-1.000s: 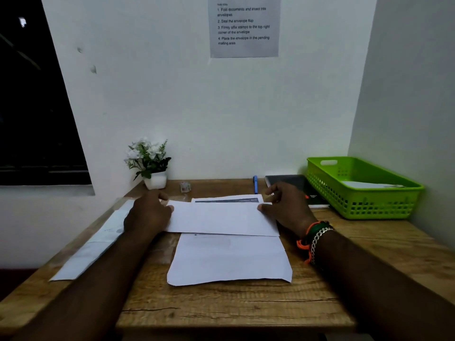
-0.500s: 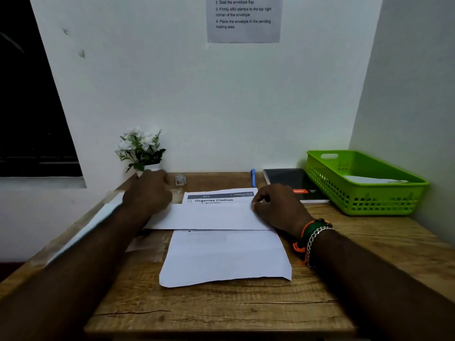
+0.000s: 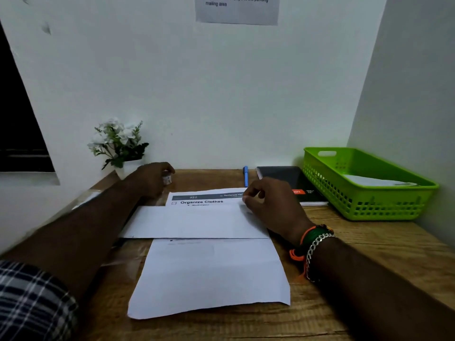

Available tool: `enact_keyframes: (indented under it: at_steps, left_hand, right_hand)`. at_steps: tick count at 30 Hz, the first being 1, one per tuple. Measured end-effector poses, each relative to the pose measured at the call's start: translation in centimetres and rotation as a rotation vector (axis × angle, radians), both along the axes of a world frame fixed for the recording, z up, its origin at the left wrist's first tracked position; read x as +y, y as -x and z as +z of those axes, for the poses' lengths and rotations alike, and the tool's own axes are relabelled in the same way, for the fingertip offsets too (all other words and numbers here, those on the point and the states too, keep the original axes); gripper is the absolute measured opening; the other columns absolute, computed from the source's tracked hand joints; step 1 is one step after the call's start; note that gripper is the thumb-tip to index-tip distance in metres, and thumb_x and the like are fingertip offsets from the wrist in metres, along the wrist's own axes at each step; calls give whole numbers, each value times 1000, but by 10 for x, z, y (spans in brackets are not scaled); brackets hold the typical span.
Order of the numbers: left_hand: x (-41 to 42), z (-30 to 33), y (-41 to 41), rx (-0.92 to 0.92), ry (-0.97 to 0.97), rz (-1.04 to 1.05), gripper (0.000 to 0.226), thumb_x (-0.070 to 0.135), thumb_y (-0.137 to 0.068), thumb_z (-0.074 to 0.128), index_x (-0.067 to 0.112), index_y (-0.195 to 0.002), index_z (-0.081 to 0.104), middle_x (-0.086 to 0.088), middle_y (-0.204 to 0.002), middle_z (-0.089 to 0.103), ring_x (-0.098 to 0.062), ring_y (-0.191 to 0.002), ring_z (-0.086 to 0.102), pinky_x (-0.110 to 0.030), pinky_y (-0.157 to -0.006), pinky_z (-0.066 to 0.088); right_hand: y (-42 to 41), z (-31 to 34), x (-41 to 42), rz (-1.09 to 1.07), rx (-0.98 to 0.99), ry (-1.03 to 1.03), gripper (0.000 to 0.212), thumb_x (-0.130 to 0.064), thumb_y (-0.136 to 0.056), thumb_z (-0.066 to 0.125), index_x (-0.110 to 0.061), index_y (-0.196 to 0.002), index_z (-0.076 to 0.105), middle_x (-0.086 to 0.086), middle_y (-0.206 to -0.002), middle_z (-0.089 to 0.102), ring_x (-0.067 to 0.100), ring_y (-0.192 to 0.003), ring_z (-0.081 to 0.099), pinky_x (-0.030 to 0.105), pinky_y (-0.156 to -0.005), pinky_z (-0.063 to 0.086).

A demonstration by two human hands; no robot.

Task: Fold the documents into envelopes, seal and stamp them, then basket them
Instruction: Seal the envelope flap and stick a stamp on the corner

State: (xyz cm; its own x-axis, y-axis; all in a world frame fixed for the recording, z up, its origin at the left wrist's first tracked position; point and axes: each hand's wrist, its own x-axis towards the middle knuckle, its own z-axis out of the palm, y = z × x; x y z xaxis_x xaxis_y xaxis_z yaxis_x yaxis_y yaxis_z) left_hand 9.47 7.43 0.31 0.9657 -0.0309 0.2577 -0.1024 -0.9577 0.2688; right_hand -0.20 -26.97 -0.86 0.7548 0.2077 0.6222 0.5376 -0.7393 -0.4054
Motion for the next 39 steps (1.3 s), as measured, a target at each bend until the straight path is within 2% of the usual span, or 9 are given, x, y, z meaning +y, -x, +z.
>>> enact_keyframes:
  at_steps: [4, 8, 11, 13, 17, 21, 24, 30, 39]
  left_hand:
    - [-13, 11, 19, -118, 206, -57, 20, 13, -88, 77, 18, -105, 67, -4, -100, 74, -24, -86, 71, -26, -62, 50]
    - [-58, 40, 67, -233, 504, -90, 24, 21, -82, 84, 17, -101, 70, 6, -89, 68, -8, -71, 64, -25, -61, 50]
    - [-100, 55, 117, -15, 1065, -183, 24, 19, -85, 82, 14, -104, 68, -3, -86, 70, -15, -68, 64, -22, -52, 49]
    - [-120, 58, 145, 143, 1249, -249, 18, 20, -90, 75, 17, -107, 70, -5, -86, 70, -17, -69, 64, -24, -55, 50]
    - [-139, 48, 170, 232, 1283, -351, 13, 31, -96, 69, 21, -102, 74, -1, -84, 67, -17, -74, 65, -25, -61, 49]
    - [-141, 42, 172, 219, 1221, -370, 24, 43, -97, 66, 20, -101, 73, -2, -82, 63, -15, -68, 59, -25, -60, 48]
    - [-138, 39, 175, 253, 1240, -440, 34, 46, -101, 57, 17, -110, 71, -6, -90, 62, -17, -71, 61, -26, -60, 49]
    - [-138, 35, 179, 260, 1220, -515, 24, 19, -103, 58, 15, -126, 64, -8, -95, 67, -21, -79, 65, -28, -61, 51]
    - [-136, 31, 176, 182, 1172, -509, 24, 17, -103, 59, 19, -127, 62, -6, -96, 70, -22, -81, 68, -30, -63, 53]
  right_hand:
    - [4, 4, 2, 14, 29, -45, 8, -23, -85, 74, -26, -78, 75, -20, -74, 65, -7, -73, 58, 3, -66, 36]
    - [16, 14, 5, 60, 6, -124, 7, -20, -85, 75, -24, -79, 75, -17, -77, 70, 1, -75, 63, 6, -67, 39]
    - [28, 20, 11, 156, -8, -256, 6, -20, -84, 79, -23, -88, 76, -13, -85, 72, 8, -77, 66, 14, -68, 44]
    - [37, 24, 19, 257, -2, -330, 20, -22, -82, 82, -25, -100, 74, -10, -90, 73, 10, -80, 68, 20, -64, 48]
    - [52, 29, 28, 381, -7, -387, 42, -22, -81, 85, -26, -118, 66, -6, -91, 71, 13, -84, 70, 24, -61, 55]
    - [54, 30, 26, 390, 0, -402, 34, -22, -82, 85, -24, -111, 68, -5, -87, 69, 14, -79, 68, 17, -60, 48]
    - [53, 32, 26, 386, 3, -400, 30, -23, -81, 86, -25, -107, 70, -5, -85, 69, 15, -77, 67, 13, -62, 44]
    - [55, 32, 26, 378, -2, -401, 29, -25, -82, 84, -24, -107, 70, -4, -86, 69, 15, -74, 66, 13, -64, 44]
    - [59, 36, 24, 395, -53, -354, 29, -16, -84, 81, -22, -111, 72, -4, -99, 69, 17, -78, 66, 11, -64, 43]
